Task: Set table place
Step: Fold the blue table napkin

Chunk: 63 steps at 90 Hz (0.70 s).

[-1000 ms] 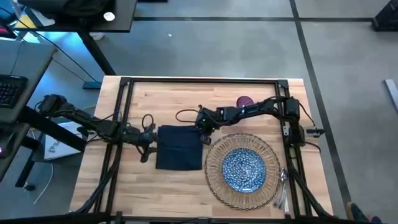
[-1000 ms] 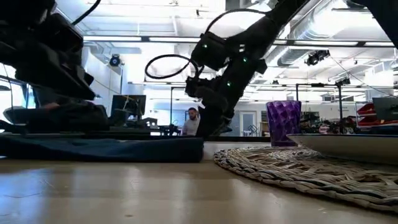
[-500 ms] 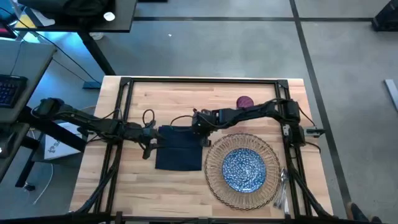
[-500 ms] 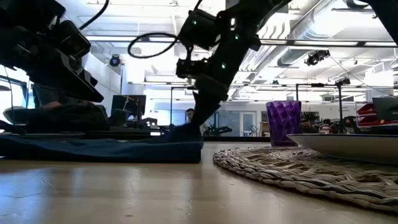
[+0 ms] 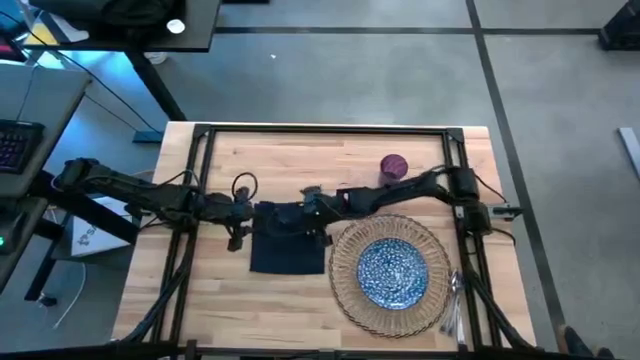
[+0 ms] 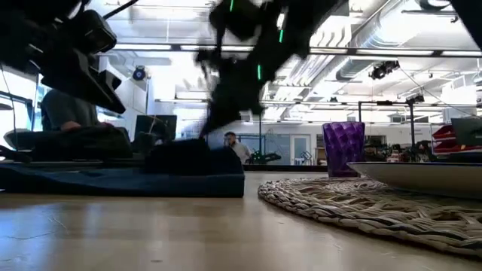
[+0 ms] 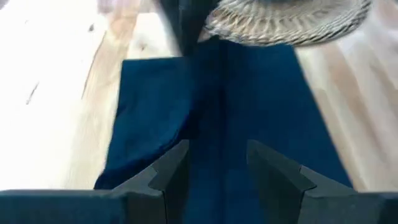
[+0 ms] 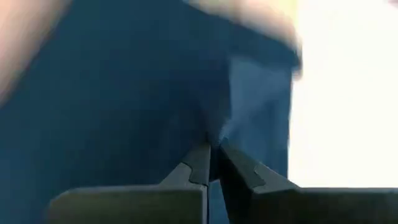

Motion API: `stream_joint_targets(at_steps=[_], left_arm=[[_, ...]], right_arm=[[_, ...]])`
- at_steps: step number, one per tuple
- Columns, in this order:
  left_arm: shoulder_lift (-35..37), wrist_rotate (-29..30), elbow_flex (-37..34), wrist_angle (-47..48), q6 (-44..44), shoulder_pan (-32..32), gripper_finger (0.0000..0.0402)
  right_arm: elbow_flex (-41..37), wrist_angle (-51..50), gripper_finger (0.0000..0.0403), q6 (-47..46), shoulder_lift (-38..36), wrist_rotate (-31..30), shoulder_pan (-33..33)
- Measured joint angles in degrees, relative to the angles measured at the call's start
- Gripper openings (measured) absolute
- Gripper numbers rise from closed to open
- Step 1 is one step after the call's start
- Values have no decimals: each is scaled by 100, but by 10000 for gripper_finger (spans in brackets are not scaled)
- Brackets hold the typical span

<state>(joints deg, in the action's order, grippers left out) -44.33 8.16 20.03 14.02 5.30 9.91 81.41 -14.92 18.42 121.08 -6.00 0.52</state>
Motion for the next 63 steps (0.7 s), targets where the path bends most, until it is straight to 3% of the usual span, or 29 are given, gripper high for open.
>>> stream_joint_targets(at_steps=[21,49,63], left_arm=[[-1,-1,-3,-45,62,0,140],[97,10,620,725,-80,0,140],[124,80,852,1086,-166,0,140]], right_arm=[[96,-10,0,-37,37,213,22],[1032,246,0,1065,33,572,-774],[1197,252,0,1626,21,-267,-959]])
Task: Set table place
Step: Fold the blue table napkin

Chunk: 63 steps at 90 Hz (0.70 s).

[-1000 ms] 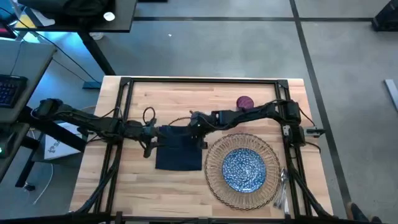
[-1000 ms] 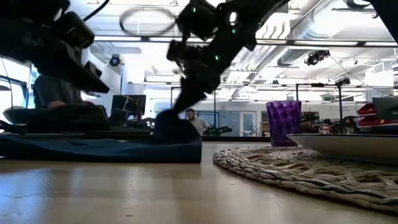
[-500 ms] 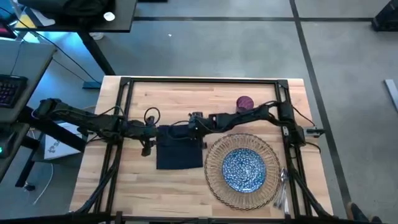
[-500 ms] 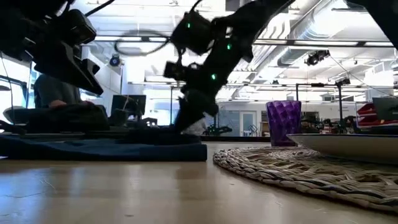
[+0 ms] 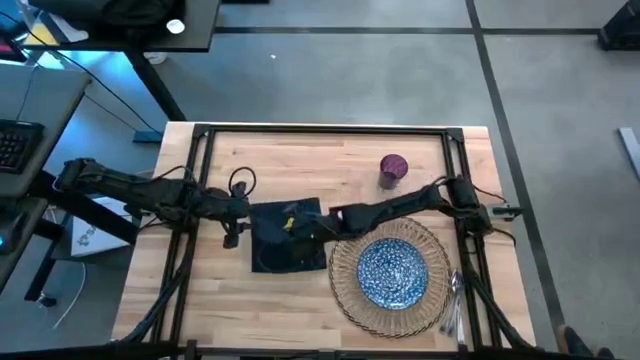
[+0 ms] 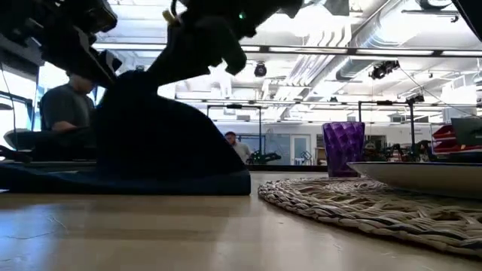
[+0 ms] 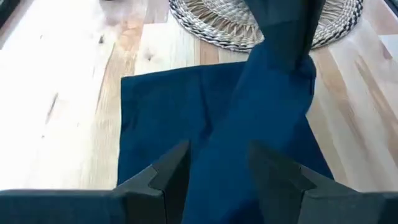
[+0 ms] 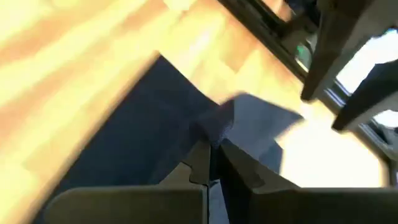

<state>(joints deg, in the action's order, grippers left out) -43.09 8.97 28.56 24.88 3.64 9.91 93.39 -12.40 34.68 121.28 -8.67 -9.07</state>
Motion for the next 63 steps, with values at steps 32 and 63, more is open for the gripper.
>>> stream_joint_targets(at_steps=[32,63], left_arm=[[-25,220,-4,35,24,0,140],[-474,132,-427,-559,391,0,140]], right_arm=[[-1097,229,0,-941,14,-473,1201],[-1301,721,0,-763,13,-171,1285]])
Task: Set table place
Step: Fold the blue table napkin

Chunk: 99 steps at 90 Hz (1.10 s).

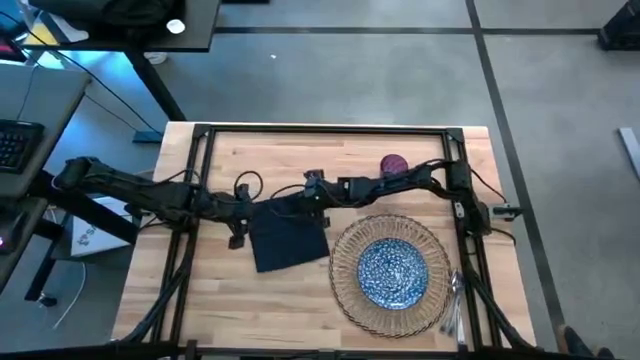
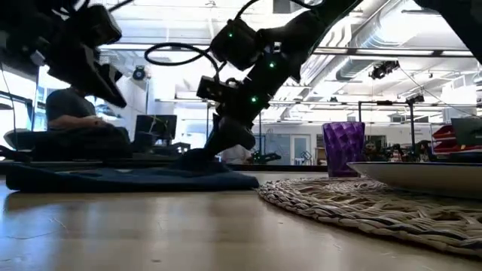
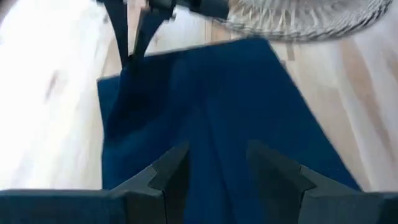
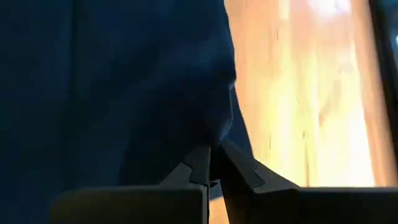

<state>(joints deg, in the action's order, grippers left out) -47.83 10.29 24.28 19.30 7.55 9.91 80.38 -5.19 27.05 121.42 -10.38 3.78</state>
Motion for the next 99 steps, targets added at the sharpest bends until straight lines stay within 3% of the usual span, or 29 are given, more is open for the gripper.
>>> stream_joint_targets(at_steps=[14,29,47,63,82,99], left_arm=[[-351,107,-326,-572,124,-1,140],[-812,378,-643,-595,497,-6,140],[-1329,144,-874,-608,1065,-4,140],[-1530,0,-893,-665,1264,-4,140],[-1488,-59,-901,-585,1260,-4,140],[-1326,-565,-774,119,1491,0,139]], right_arm=[[0,155,0,-24,4,8,-52],[6,50,6,-290,10,38,-23],[403,-277,87,-731,0,0,-115],[332,459,148,-1206,77,1257,-371],[216,615,158,-1738,622,2403,-629],[258,-117,158,-1948,720,2101,-737]])
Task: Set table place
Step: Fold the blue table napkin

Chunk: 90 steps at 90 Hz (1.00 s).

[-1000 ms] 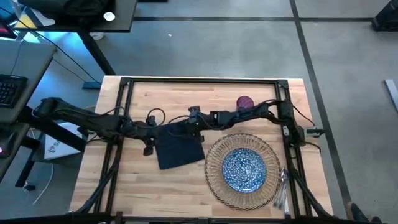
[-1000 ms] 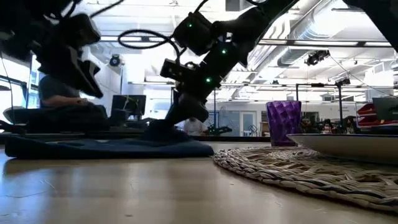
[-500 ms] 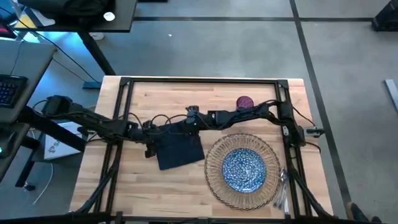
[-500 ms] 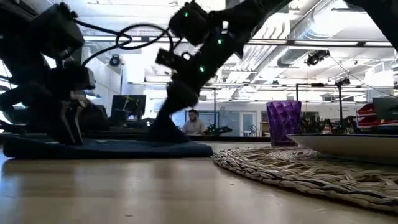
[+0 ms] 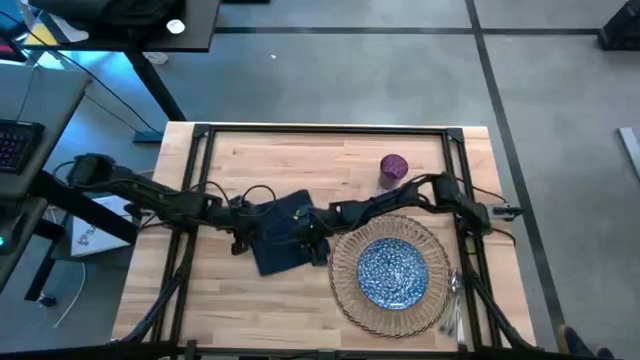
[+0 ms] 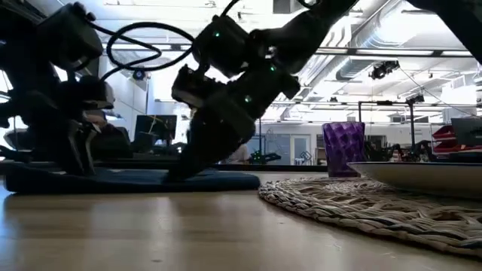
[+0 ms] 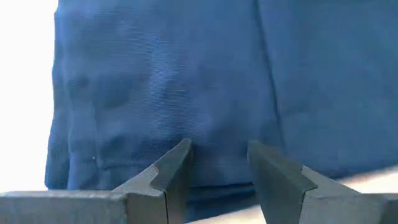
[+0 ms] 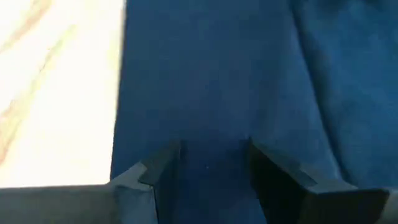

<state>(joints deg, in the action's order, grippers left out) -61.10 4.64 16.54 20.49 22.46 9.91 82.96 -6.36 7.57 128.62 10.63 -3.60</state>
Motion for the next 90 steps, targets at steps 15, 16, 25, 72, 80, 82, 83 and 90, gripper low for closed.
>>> stream_joint_targets(at_steps=[15,16,25,72,80,82,83,90], left_arm=[[112,-392,235,650,143,136,123],[120,-415,245,662,142,149,121],[170,-611,431,840,85,279,110],[127,243,1031,-310,-1091,883,83],[-86,332,1033,-858,-1474,1131,82],[-159,338,1034,-1020,-1539,1188,83],[-195,339,1037,-1097,-1562,1213,83],[-472,340,1040,-1391,-1760,1410,85]], right_arm=[[6,-233,158,-134,-8,-110,60],[6,-230,158,-138,-6,-109,66],[-5,-153,158,-156,2,-99,93],[22,-1466,158,884,-1200,-457,58],[22,-1918,158,1000,-1389,-546,-3],[27,-2063,158,1032,-1416,-591,-30],[29,-2139,158,1044,-1426,-611,-42],[11,-2633,158,1049,-1424,-668,-132]])
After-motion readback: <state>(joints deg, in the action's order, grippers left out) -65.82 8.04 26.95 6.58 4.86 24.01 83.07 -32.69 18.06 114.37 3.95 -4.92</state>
